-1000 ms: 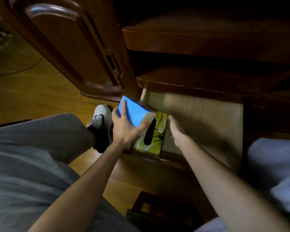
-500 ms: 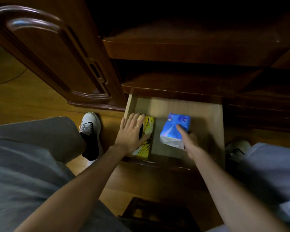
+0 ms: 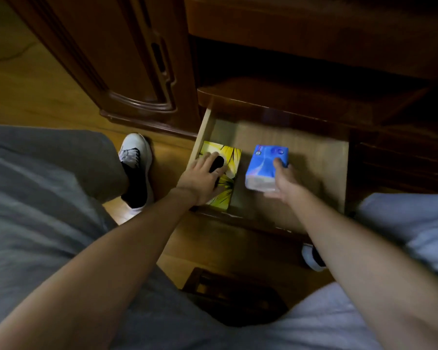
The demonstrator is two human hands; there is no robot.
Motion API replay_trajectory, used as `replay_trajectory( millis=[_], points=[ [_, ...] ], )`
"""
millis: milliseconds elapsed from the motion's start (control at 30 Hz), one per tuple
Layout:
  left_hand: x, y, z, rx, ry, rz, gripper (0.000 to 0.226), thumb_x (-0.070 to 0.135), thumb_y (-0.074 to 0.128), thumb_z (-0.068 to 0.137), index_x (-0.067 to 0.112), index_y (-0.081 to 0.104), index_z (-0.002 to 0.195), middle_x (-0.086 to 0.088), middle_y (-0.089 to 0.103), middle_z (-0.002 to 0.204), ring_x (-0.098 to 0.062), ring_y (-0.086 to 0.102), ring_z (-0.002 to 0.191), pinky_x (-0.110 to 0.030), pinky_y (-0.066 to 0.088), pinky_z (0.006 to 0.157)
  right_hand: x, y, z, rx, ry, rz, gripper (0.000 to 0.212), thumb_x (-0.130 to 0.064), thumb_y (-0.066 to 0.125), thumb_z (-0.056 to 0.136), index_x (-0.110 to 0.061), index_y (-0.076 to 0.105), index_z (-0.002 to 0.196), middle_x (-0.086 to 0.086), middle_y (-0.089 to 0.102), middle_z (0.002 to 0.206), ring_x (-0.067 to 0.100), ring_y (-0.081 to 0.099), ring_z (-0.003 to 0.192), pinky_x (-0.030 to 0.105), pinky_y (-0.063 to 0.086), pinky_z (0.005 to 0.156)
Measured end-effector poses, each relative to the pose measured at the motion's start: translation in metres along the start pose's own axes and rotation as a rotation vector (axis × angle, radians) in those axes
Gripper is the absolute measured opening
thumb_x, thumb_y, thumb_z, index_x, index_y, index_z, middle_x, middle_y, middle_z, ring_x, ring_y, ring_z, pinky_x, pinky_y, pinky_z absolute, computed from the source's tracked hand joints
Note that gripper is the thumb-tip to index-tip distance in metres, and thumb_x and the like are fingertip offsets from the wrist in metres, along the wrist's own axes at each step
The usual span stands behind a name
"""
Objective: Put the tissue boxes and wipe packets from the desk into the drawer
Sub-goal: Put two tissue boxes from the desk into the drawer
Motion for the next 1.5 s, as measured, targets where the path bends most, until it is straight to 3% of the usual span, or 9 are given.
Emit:
replay_trajectory(
  millis=[100, 233, 533, 700, 1000, 1167, 1300, 1433, 1500],
  points=[
    [-0.012, -0.002, -0.007, 0.067, -0.096, -0.053, 0.064, 0.047, 0.043, 0.102, 0.030, 0.022, 0.160, -0.010, -0.007, 0.171, -0.031, -0.009, 0.156, -0.060, 0.007, 0.123, -0.025, 0.005, 0.002, -0.015, 0.051, 0.104, 0.046, -0.055, 0.051, 0.101, -0.022, 0.053, 0.133, 0.008, 0.064, 0.111, 0.025, 0.066, 0.079, 0.042, 0.056, 0.055],
    [-0.027, 0.006, -0.009, 0.048, -0.172, -0.402, 0.105, 0.020, 0.069, 0.092, 0.025, -0.010, 0.161, 0.003, -0.019, 0.169, -0.021, -0.016, 0.156, -0.053, 0.034, 0.118, -0.042, 0.029, 0.020, -0.041, 0.045, 0.170, 0.045, -0.048, 0.060, 0.098, -0.020, 0.056, 0.133, 0.007, 0.064, 0.108, 0.023, 0.062, 0.081, 0.035, 0.055, 0.052],
    [-0.027, 0.037, -0.011, 0.201, -0.120, -0.381, 0.077, 0.012, 0.047, 0.100, 0.017, 0.001, 0.162, -0.001, -0.001, 0.171, -0.017, -0.026, 0.153, -0.045, 0.033, 0.121, -0.061, 0.089, 0.083, -0.008, -0.165, 0.125, 0.065, -0.035, 0.056, 0.104, -0.018, 0.028, 0.160, 0.010, 0.036, 0.160, 0.022, 0.055, 0.121, 0.020, 0.057, 0.068],
    [-0.027, 0.030, -0.014, 0.186, -0.107, -0.384, 0.071, 0.017, 0.048, 0.097, 0.012, 0.016, 0.160, -0.005, 0.009, 0.170, -0.019, -0.023, 0.154, -0.045, 0.041, 0.115, -0.076, 0.137, 0.088, -0.040, -0.228, -0.038, 0.066, -0.048, 0.058, 0.099, -0.026, 0.034, 0.156, 0.011, 0.047, 0.149, 0.031, 0.058, 0.127, 0.046, 0.056, 0.100],
    [-0.025, 0.020, -0.017, 0.185, -0.112, -0.378, 0.065, 0.021, 0.050, 0.099, 0.011, 0.024, 0.158, -0.006, 0.012, 0.169, -0.019, -0.023, 0.154, -0.046, 0.042, 0.115, -0.083, 0.136, 0.094, -0.084, -0.156, 0.024, 0.066, -0.040, 0.058, 0.101, -0.024, 0.028, 0.158, 0.016, 0.041, 0.153, 0.029, 0.059, 0.123, 0.041, 0.057, 0.099],
    [-0.025, 0.015, -0.018, 0.203, -0.112, -0.377, 0.064, 0.022, 0.052, 0.097, 0.011, 0.029, 0.156, -0.006, 0.017, 0.168, -0.019, -0.020, 0.155, -0.044, 0.048, 0.109, -0.080, 0.126, 0.090, -0.196, -0.225, -0.292, 0.082, -0.051, 0.058, 0.097, -0.031, 0.015, 0.163, 0.010, 0.035, 0.160, 0.033, 0.040, 0.142, 0.050, 0.032, 0.118],
    [-0.024, 0.015, -0.020, 0.199, -0.118, -0.377, 0.062, 0.024, 0.052, 0.097, 0.014, 0.030, 0.155, -0.005, 0.019, 0.168, -0.018, -0.019, 0.156, -0.045, 0.050, 0.106, -0.068, 0.117, 0.087, -0.093, -0.278, -0.346, 0.093, -0.050, 0.068, 0.092, -0.029, 0.012, 0.163, 0.010, 0.034, 0.161, 0.035, 0.043, 0.140, 0.050, 0.036, 0.112],
    [-0.025, 0.016, -0.020, 0.202, -0.126, -0.366, 0.063, 0.025, 0.054, 0.097, 0.014, 0.032, 0.155, -0.005, 0.020, 0.167, -0.019, -0.018, 0.156, -0.047, 0.051, 0.105, -0.068, 0.127, 0.088, -0.181, -0.253, -0.234, 0.087, -0.035, 0.073, 0.092, -0.021, 0.023, 0.162, 0.008, 0.049, 0.148, 0.013, 0.064, 0.091, 0.027, 0.050, 0.087],
    [-0.026, 0.018, -0.019, 0.199, -0.126, -0.357, 0.062, 0.025, 0.054, 0.097, 0.014, 0.032, 0.154, -0.004, 0.021, 0.167, -0.019, -0.018, 0.156, -0.047, 0.053, 0.103, -0.077, 0.130, 0.091, -0.167, -0.265, -0.198, 0.078, -0.034, 0.071, 0.094, -0.022, 0.029, 0.159, 0.008, 0.056, 0.139, 0.014, 0.067, 0.090, 0.022, 0.054, 0.073]
  ],
)
Point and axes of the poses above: each hand's wrist, its own z-axis towards the middle knuckle, its own y-axis out of the palm, x = y × z, the point moved 3 cm from there along z, towards the middle knuckle
